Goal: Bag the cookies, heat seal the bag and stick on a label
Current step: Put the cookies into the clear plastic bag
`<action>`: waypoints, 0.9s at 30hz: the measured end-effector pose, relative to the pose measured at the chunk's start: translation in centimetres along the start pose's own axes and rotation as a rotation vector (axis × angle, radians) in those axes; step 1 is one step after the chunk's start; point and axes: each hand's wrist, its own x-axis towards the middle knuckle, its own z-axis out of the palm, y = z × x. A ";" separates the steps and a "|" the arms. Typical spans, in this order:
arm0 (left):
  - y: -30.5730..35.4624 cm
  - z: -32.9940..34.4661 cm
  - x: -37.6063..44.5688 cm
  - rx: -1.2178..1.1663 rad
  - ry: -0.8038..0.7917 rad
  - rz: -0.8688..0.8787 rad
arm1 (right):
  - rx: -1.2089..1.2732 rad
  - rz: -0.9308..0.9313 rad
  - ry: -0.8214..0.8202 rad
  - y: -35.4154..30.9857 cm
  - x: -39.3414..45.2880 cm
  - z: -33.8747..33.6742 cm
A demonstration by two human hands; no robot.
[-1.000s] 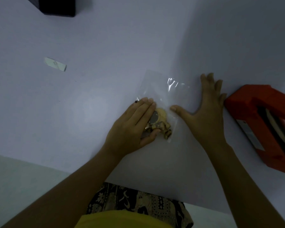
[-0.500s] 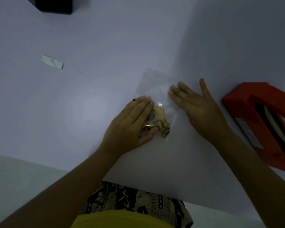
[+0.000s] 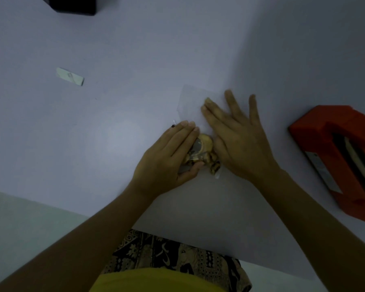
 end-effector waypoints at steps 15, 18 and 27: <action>0.2 0.0 0.2 -0.007 -0.013 -0.013 | 0.213 0.389 0.080 -1.1 -2.2 0.9; 0.3 0.1 0.3 -0.010 -0.019 -0.016 | 0.280 0.471 0.110 -0.4 -3.8 1.1; 0.5 -0.2 0.2 -0.026 -0.052 -0.040 | 0.260 0.061 0.274 -2.2 -4.7 1.7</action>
